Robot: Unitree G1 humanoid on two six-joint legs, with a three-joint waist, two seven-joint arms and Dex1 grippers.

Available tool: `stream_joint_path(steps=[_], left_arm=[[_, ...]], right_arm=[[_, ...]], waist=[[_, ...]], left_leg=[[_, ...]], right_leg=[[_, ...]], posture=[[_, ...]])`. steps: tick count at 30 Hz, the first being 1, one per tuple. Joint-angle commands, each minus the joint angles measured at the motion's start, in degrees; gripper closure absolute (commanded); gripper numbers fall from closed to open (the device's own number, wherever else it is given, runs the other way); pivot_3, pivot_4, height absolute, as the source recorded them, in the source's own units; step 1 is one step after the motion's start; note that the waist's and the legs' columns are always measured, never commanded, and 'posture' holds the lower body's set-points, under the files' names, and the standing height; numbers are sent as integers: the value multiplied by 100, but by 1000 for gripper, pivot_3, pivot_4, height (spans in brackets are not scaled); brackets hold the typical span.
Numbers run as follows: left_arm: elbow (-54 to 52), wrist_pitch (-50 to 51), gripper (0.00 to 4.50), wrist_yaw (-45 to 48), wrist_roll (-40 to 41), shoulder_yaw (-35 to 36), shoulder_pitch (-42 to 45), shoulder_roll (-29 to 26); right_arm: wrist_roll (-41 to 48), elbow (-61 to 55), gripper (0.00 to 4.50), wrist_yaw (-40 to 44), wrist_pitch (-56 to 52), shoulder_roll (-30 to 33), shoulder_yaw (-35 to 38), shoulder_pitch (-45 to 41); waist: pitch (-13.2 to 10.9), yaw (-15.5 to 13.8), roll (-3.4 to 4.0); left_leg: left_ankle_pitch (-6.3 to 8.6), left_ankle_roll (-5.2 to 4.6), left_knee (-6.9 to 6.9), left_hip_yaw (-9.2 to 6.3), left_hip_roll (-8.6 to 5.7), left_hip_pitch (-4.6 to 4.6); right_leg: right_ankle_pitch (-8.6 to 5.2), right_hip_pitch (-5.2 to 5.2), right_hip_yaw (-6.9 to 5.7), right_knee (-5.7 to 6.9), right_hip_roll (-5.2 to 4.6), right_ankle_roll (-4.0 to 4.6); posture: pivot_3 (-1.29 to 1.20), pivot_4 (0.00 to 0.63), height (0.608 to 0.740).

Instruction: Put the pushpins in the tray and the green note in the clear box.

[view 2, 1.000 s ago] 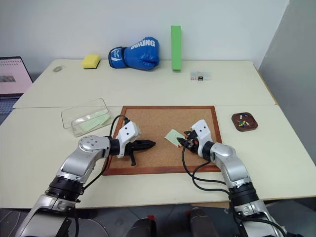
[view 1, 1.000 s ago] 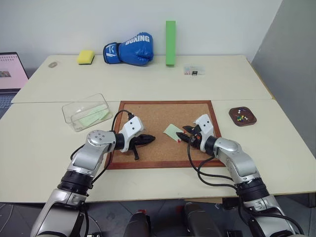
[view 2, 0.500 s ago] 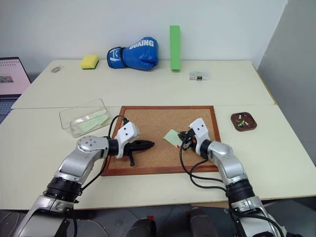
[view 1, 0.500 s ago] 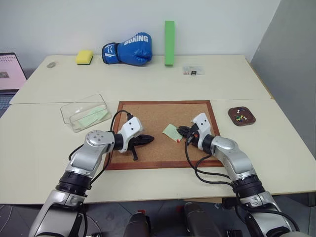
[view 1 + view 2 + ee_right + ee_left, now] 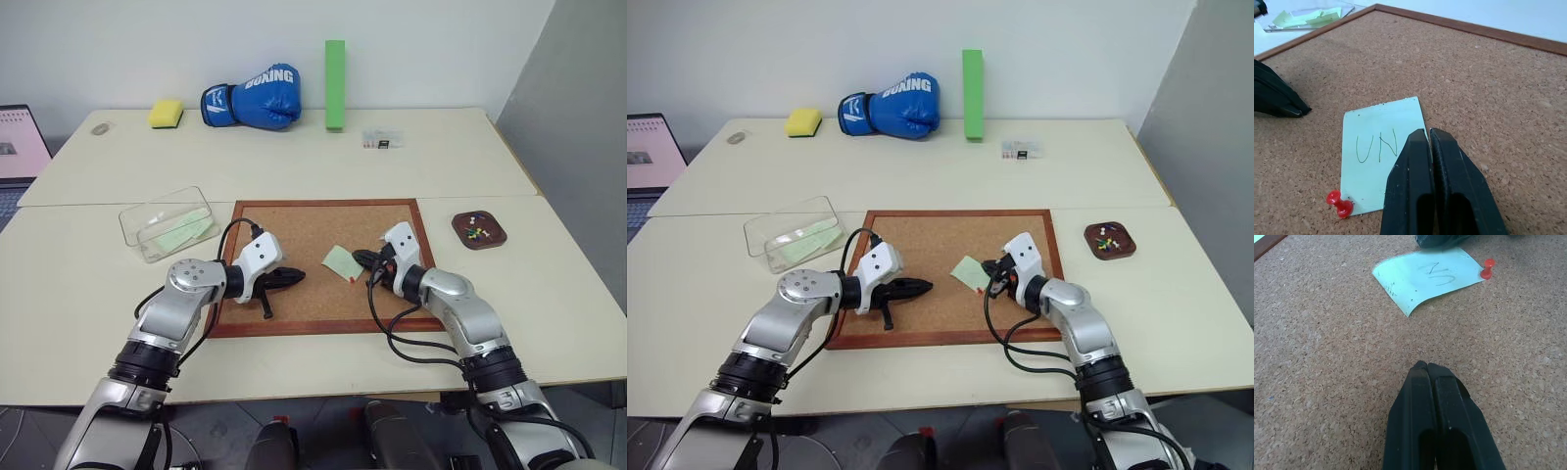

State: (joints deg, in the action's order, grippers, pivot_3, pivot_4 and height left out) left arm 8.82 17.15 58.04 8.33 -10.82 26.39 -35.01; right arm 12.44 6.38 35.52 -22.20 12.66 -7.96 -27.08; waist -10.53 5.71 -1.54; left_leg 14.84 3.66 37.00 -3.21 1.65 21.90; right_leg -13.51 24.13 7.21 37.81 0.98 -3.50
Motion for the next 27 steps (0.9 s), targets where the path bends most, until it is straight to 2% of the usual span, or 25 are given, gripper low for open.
stream_joint_path(steps=[1, 7, 11, 14, 18, 23, 27], left_arm=[[175, 69, 4500, 13, -163, -43, -94, -117], [232, 66, 4500, 40, -163, -67, -32, -90], [259, 62, 4500, 47, -167, -80, 0, -69], [262, 61, 4500, 61, -153, -88, -10, -53], [274, 63, 4500, 66, -146, -101, -12, -18], [369, 34, 4500, 61, -175, -126, 52, 55], [414, 16, 4500, 69, -183, -134, 93, 82]], right_arm=[[303, -628, 4455, -46, -206, -19, 266, -161], [370, -800, 4455, -273, -428, 72, 507, -183], [41, -700, 4455, -815, -396, 280, 786, -280], [-333, -399, 4455, -1653, -319, 535, 1267, -407], [-439, 37, 4455, -2297, -294, 775, 1842, -490], [-220, 1066, 4455, -2643, -79, 963, 2577, -770], [-189, 1750, 4455, -2602, 207, 1108, 2720, -1012]], waist=[[0, 2, 0], [0, 2, 0], [0, 1, 0], [0, 2, 0], [1, -13, -1], [1, -10, -1], [1, -8, 0]], left_leg=[[0, 0, 0, 0, 0, 0], [0, 0, 1, 0, 0, -2], [0, 0, 2, 0, 0, -1], [0, 0, 2, 1, -1, -1], [0, 0, 1, 2, -2, 0], [0, -1, -1, 4, -3, -2], [0, -1, 4, 9, -7, -4]], right_leg=[[0, 0, 0, 0, 0, 0], [0, -2, -1, 0, 0, 0], [0, -2, 0, 0, 0, 0], [0, -2, 1, 0, -1, 0], [0, -2, 1, -3, -2, 0], [-1, -4, 4, -4, -2, 1], [1, -8, 8, -4, -4, -2]], posture=[[0, 150, 740], [0, 150, 740], [0, 150, 740], [0, 150, 740], [0, 150, 740], [0, 150, 740], [0, 150, 740]])
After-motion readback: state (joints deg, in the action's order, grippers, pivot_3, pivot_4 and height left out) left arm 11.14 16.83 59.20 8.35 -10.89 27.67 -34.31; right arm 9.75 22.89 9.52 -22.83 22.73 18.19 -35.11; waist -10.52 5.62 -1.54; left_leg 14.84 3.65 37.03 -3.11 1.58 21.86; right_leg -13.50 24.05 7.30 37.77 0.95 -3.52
